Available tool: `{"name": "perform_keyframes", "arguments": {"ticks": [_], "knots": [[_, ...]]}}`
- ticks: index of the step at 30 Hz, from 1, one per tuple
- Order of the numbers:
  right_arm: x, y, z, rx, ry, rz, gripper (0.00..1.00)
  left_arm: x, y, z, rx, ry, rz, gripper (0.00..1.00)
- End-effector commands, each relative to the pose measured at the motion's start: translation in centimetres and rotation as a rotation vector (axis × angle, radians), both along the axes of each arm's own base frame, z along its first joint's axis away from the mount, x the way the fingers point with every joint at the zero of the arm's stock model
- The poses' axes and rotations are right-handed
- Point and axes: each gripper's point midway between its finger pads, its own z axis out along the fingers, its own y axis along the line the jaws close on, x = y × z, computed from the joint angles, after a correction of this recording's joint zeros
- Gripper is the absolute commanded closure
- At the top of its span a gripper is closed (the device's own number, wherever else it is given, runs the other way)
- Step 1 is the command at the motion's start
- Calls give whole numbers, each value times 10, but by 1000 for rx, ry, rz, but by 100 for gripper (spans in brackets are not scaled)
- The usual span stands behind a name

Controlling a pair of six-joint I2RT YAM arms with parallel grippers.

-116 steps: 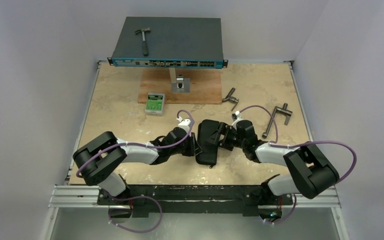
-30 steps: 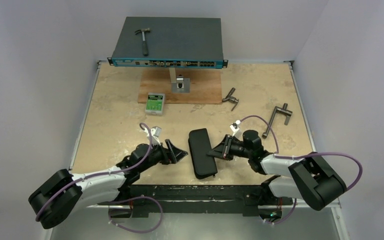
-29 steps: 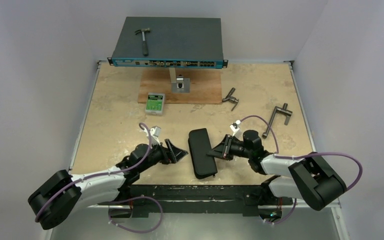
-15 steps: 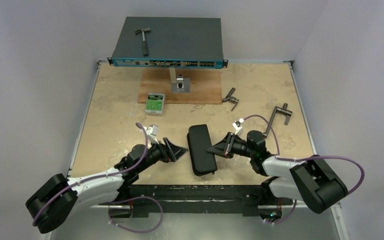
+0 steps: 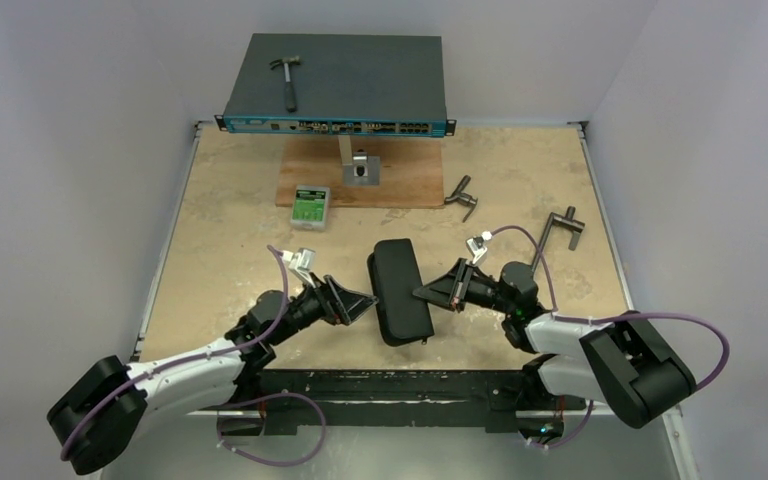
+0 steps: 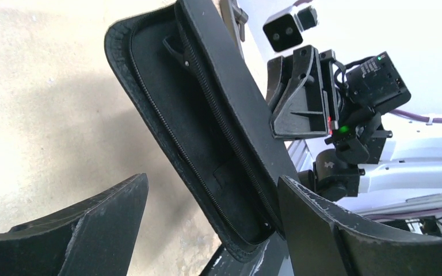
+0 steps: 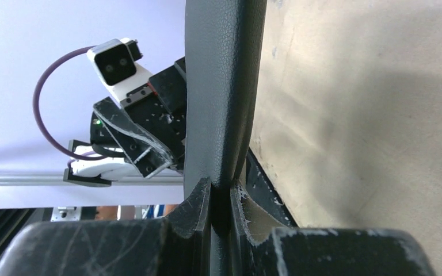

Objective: Sort the hair-cutting tools
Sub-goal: Pick up the hairdressing tool bag at the center of the board.

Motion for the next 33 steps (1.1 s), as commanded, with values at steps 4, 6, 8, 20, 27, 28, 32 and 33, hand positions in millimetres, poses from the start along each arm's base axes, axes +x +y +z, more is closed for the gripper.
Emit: {"name": "perform_keyframes", "arguments": {"ticks": [4, 6, 8, 20, 27, 28, 32, 33], "knots": [[-1, 4, 38, 99, -107, 38, 100, -1, -24, 41, -110, -89, -110, 16], [0, 4, 39, 99, -110, 40, 100, -1, -28, 46, -132, -94, -123, 16], [0, 5, 39, 94, -112, 42, 100, 0, -31, 51, -165, -102, -128, 16], [8, 5, 32, 30, -126, 30, 100, 1, -55, 77, -241, -132, -230, 12], [4, 6, 36, 47, -140, 46, 100, 3, -71, 83, -329, -110, -290, 5], [2, 6, 37, 57, -138, 50, 100, 4, -72, 80, -324, -103, -289, 4], [1, 6, 39, 79, -133, 55, 100, 4, -65, 70, -307, -87, -253, 0], [0, 6, 39, 84, -131, 56, 100, 4, -63, 68, -297, -84, -245, 0]]}}
